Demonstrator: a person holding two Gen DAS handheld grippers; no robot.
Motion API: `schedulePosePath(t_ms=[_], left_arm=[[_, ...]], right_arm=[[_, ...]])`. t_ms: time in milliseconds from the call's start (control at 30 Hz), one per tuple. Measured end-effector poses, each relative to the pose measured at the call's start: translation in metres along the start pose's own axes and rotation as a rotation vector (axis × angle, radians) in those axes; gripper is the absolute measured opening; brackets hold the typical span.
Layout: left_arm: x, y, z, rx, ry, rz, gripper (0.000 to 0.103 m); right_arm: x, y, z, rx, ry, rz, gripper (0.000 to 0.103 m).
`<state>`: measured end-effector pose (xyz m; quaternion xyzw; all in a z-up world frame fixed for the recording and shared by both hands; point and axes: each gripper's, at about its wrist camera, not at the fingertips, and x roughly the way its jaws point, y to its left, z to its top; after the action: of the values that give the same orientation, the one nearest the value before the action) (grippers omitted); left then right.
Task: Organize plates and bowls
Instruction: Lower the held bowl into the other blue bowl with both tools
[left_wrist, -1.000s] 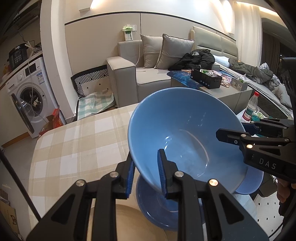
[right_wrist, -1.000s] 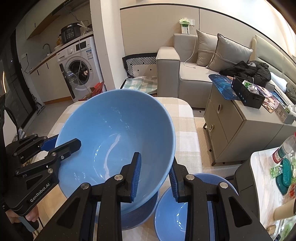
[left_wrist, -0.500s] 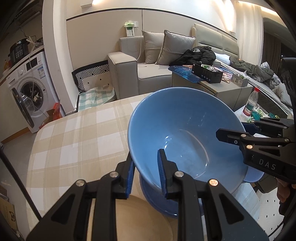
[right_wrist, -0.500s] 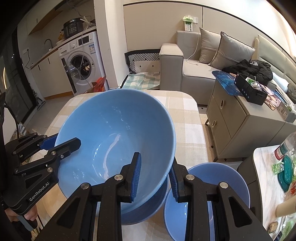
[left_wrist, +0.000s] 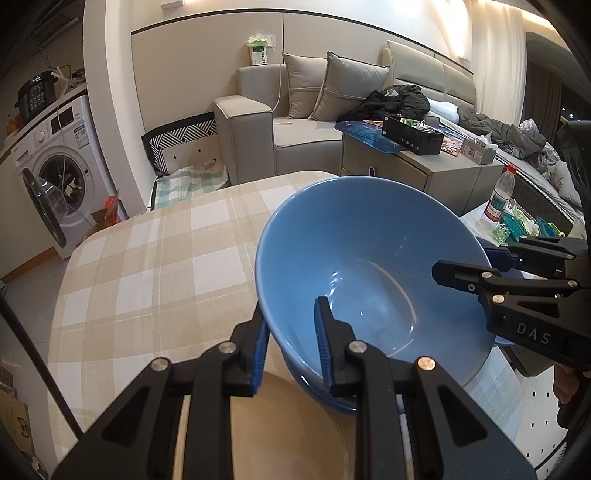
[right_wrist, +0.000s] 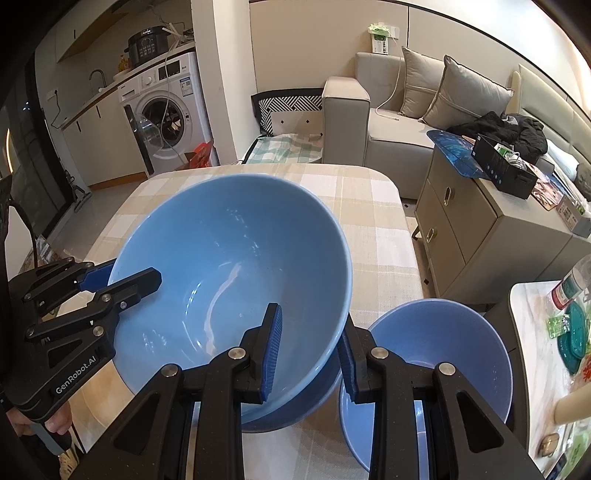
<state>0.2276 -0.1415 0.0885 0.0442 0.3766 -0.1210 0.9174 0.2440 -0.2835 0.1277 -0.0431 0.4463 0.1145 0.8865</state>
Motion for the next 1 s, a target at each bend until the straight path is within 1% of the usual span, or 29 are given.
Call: schedulePosePath(t_ms=[533,1000], left_arm=[[0.009,-0.005,-0.009,0.003,0.024,-0.011,0.022],[0.016,-0.008,-0.015,0.011,0.039,-0.016,0.022]], right_arm=[[0.008,-0.006,-0.016,0.006,0.027,-0.005,0.029],[0.015,-0.008,-0.02,0.0,0.044,-0.018,0.029]])
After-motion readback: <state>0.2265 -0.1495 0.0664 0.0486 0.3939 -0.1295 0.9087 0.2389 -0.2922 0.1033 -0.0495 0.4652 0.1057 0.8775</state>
